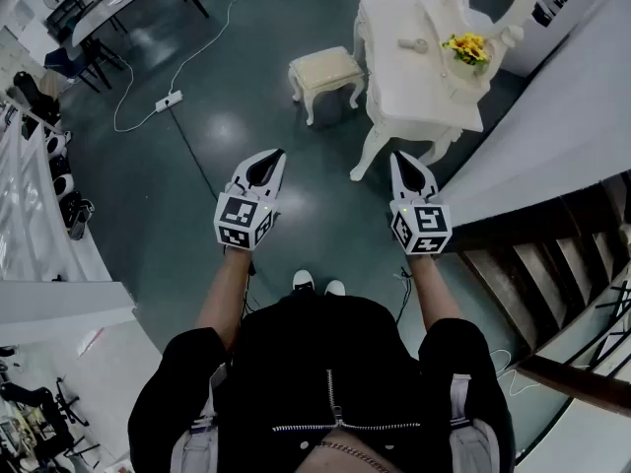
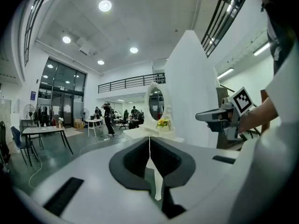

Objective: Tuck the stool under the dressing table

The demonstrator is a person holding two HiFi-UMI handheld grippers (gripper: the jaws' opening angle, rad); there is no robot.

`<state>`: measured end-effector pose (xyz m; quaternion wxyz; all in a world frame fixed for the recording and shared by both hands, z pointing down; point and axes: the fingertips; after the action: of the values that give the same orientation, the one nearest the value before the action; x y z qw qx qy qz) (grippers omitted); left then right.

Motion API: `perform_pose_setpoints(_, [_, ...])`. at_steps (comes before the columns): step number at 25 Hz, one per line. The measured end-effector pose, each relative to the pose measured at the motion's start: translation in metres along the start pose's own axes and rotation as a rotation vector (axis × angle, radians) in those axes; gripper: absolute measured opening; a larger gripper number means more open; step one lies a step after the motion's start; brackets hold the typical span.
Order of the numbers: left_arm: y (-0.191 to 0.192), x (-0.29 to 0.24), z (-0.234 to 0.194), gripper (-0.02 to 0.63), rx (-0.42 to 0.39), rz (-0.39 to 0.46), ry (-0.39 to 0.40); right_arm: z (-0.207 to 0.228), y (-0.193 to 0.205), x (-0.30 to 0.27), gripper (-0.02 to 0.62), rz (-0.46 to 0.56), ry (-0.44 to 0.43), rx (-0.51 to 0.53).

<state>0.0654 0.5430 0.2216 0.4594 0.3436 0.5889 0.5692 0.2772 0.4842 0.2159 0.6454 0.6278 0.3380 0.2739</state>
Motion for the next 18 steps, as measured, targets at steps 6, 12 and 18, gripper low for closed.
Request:
perform_pose_setpoints(6, [0.001, 0.006, -0.001, 0.021, 0.002, 0.002, 0.005, -0.020, -0.007, 0.003, 0.006, 0.026, -0.047, 0.052])
perform_pose_setpoints(12, [0.006, 0.007, -0.015, 0.021, 0.003, 0.002, 0.016, -0.030, -0.002, -0.014, 0.006, -0.003, -0.028, 0.066])
perform_pose_setpoints(18, [0.012, 0.010, -0.036, 0.021, -0.011, 0.013, 0.028, -0.043, 0.001, -0.031, 0.006, 0.005, -0.009, 0.031])
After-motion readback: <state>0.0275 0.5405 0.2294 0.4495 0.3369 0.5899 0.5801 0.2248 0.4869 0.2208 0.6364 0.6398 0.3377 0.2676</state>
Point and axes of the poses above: the fingertips, and each gripper's own axes: x backward along the fingers, z to its right, y out of its underside, and after that the axes turned 1 degree about y, right-handed
